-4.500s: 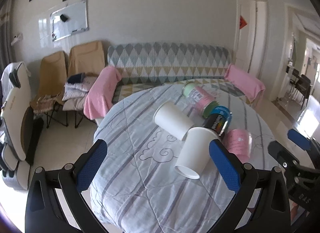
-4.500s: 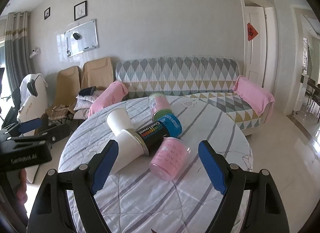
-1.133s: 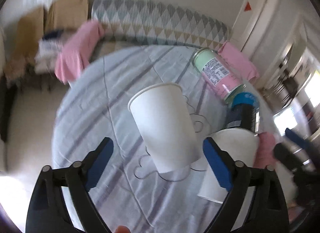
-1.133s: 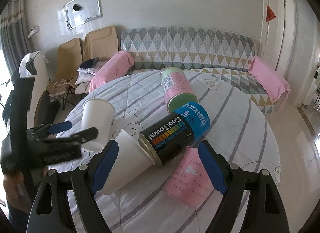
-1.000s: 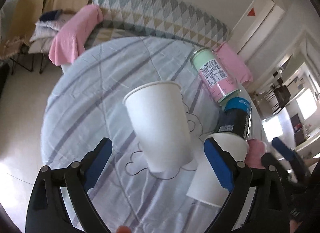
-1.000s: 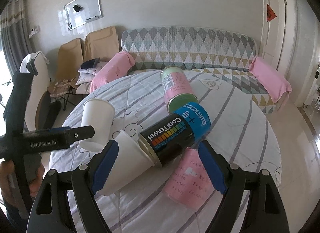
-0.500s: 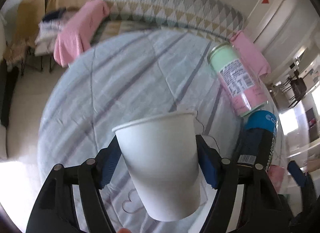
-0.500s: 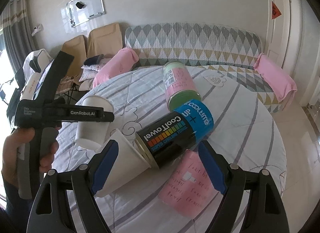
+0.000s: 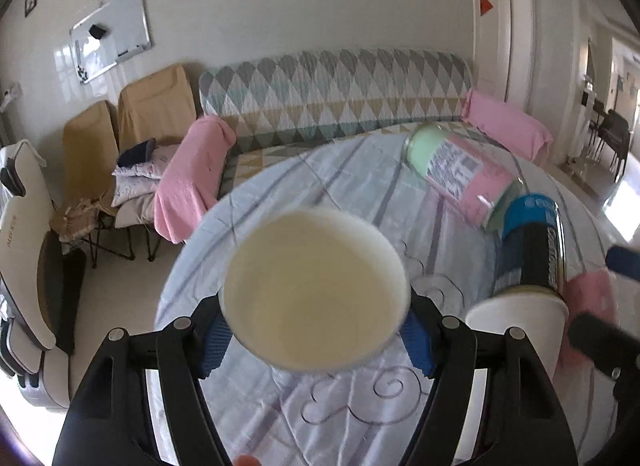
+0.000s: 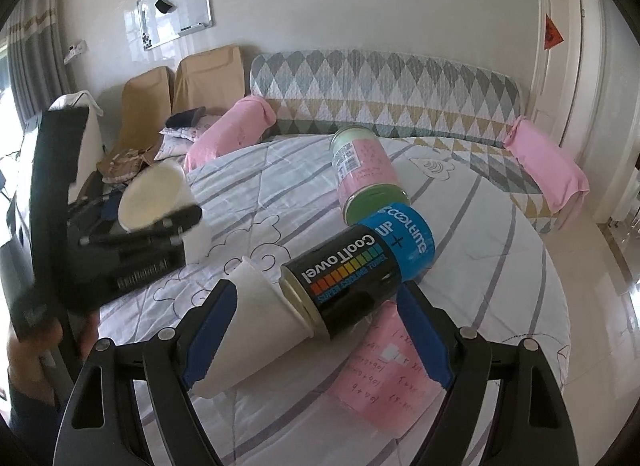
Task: Flip cup upright
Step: 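Lower the upright cup onto the table and open the left gripper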
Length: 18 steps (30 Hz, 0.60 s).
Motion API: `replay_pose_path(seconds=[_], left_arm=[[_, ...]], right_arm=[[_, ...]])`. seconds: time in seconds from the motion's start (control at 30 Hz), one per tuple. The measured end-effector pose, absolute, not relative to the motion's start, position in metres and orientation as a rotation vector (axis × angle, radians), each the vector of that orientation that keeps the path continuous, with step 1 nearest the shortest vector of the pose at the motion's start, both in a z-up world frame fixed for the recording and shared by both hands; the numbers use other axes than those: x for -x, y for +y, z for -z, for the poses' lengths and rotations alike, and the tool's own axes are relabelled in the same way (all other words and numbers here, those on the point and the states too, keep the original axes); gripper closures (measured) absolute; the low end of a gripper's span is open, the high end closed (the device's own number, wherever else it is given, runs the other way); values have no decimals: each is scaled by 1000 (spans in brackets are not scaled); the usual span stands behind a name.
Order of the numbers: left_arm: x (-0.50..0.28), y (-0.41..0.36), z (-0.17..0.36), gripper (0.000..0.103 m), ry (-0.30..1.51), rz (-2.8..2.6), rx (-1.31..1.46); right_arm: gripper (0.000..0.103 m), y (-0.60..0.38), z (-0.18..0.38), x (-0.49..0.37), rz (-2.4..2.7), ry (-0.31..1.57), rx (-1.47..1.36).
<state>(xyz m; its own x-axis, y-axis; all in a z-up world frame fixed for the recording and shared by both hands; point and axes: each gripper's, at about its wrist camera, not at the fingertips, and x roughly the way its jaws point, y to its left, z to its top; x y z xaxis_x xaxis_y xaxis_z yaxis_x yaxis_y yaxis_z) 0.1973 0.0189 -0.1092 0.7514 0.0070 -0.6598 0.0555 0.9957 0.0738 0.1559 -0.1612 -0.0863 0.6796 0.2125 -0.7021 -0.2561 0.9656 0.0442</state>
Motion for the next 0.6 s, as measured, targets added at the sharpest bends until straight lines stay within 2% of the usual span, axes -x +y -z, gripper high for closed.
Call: replay_pose_path(seconds=[0.27, 0.4, 0.6], left_arm=[[-193, 14, 115, 30, 734, 33, -88], [-190, 14, 112, 11, 735, 24, -94], [-165, 11, 94, 4, 687, 6, -124]], right_arm=[[20, -160, 81, -149, -228, 763, 87], [20, -160, 77, -145, -220, 754, 92], [20, -163, 63, -134, -204, 727, 95]])
